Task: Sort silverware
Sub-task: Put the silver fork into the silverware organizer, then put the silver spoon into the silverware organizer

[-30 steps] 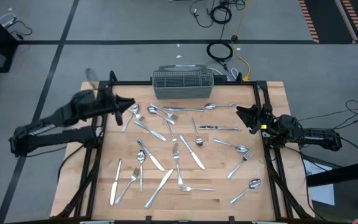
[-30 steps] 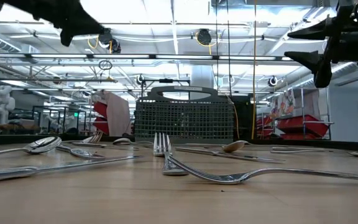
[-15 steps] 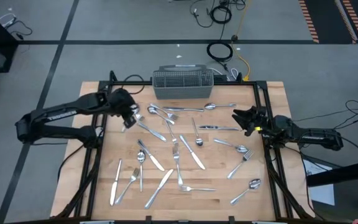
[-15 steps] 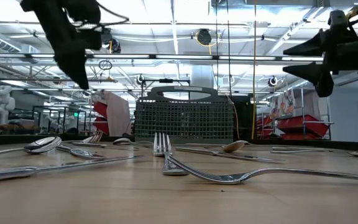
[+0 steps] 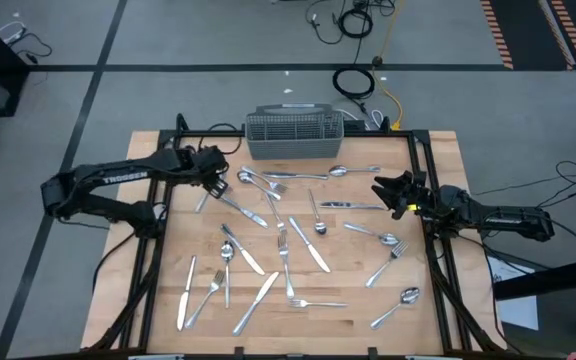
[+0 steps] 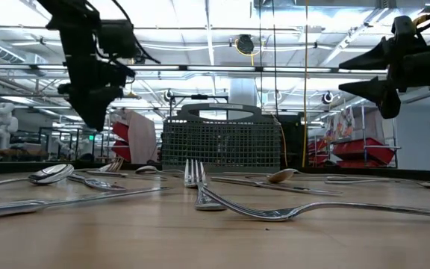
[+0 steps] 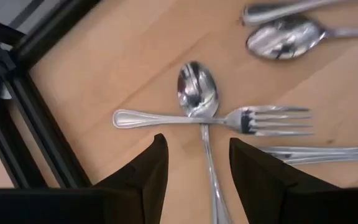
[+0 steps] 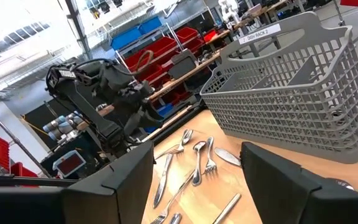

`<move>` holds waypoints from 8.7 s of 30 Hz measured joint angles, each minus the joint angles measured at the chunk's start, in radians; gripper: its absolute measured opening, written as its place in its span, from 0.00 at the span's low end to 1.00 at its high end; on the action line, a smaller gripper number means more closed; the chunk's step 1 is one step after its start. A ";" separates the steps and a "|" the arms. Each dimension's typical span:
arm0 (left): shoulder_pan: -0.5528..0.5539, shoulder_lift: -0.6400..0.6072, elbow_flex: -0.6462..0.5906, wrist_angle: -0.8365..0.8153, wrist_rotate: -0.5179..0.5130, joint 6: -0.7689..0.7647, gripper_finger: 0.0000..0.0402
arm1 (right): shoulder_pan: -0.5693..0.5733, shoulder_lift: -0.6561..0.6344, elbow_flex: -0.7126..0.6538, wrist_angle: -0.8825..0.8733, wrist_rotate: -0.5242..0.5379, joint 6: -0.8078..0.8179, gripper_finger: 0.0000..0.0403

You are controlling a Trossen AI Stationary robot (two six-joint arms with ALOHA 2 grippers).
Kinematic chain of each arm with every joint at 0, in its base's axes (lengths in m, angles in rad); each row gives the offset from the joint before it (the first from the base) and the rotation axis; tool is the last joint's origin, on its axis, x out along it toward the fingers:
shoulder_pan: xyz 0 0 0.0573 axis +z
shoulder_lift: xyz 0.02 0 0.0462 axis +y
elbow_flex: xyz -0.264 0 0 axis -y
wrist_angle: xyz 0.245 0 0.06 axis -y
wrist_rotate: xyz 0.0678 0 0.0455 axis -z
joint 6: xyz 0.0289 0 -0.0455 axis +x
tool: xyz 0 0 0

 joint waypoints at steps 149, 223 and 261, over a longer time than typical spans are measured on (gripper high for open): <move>0.126 0.391 -0.331 2.069 0.016 0.209 0.00 | 0.000 0.001 0.000 -0.037 0.023 0.088 0.60; -0.297 -0.413 -0.032 0.837 0.238 0.233 0.39 | 0.251 1.200 0.567 -0.839 -0.186 -0.071 0.55; -0.296 -0.413 -0.032 0.751 0.224 0.271 0.39 | 0.123 1.321 1.225 -1.495 0.207 -0.120 0.00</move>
